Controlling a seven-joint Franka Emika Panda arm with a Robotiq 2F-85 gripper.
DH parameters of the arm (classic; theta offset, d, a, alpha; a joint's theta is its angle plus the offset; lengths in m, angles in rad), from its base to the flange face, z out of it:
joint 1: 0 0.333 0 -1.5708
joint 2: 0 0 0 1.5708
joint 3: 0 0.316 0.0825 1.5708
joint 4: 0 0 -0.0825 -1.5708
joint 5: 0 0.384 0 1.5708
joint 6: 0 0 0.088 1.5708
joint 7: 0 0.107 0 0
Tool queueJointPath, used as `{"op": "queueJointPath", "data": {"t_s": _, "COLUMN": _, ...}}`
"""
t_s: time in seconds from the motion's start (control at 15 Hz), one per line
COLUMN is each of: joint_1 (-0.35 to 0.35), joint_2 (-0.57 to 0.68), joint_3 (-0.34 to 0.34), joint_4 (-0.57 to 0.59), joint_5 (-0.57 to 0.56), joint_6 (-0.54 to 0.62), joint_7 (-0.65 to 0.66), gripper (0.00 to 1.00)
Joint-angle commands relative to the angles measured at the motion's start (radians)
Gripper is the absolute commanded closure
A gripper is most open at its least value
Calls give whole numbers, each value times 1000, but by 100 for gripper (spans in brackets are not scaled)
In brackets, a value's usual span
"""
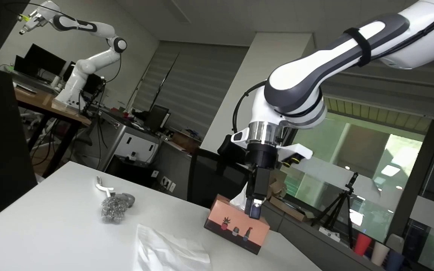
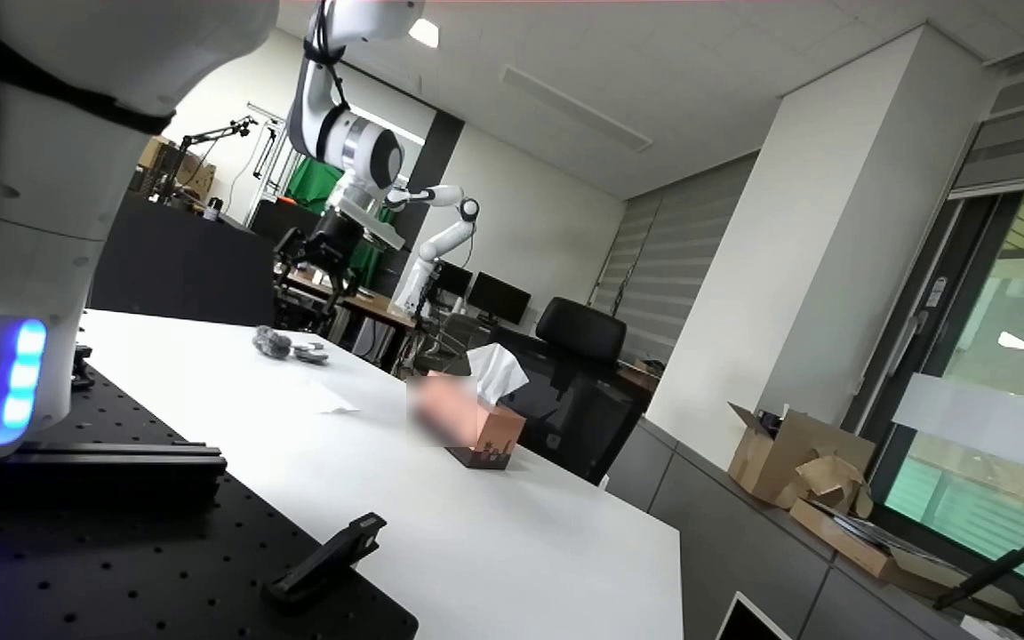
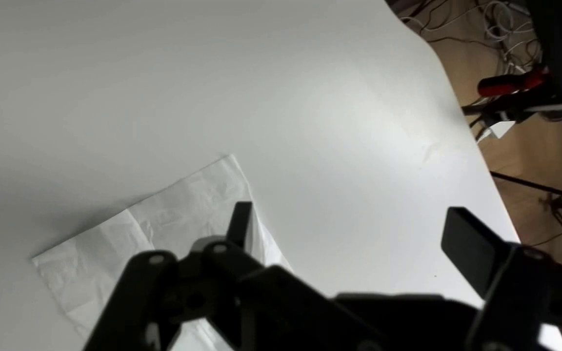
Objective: Remove a tissue from the box and put it on the table
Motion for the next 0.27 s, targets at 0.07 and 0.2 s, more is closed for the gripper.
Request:
{"op": "queueJointPath", "data": {"t_s": 0.07, "joint_1": 3, "joint_2": -6, "joint_3": -3, "joint_4": 2, "joint_5": 10, "joint_6": -18, "joint_7": -20, "gripper": 0}}
{"op": "queueJointPath", "data": {"t_s": 0.2, "joint_1": 3, "joint_2": -6, "joint_3": -1, "joint_4": 2, "joint_5": 15, "joint_6": -19, "joint_7": -25, "gripper": 0}}
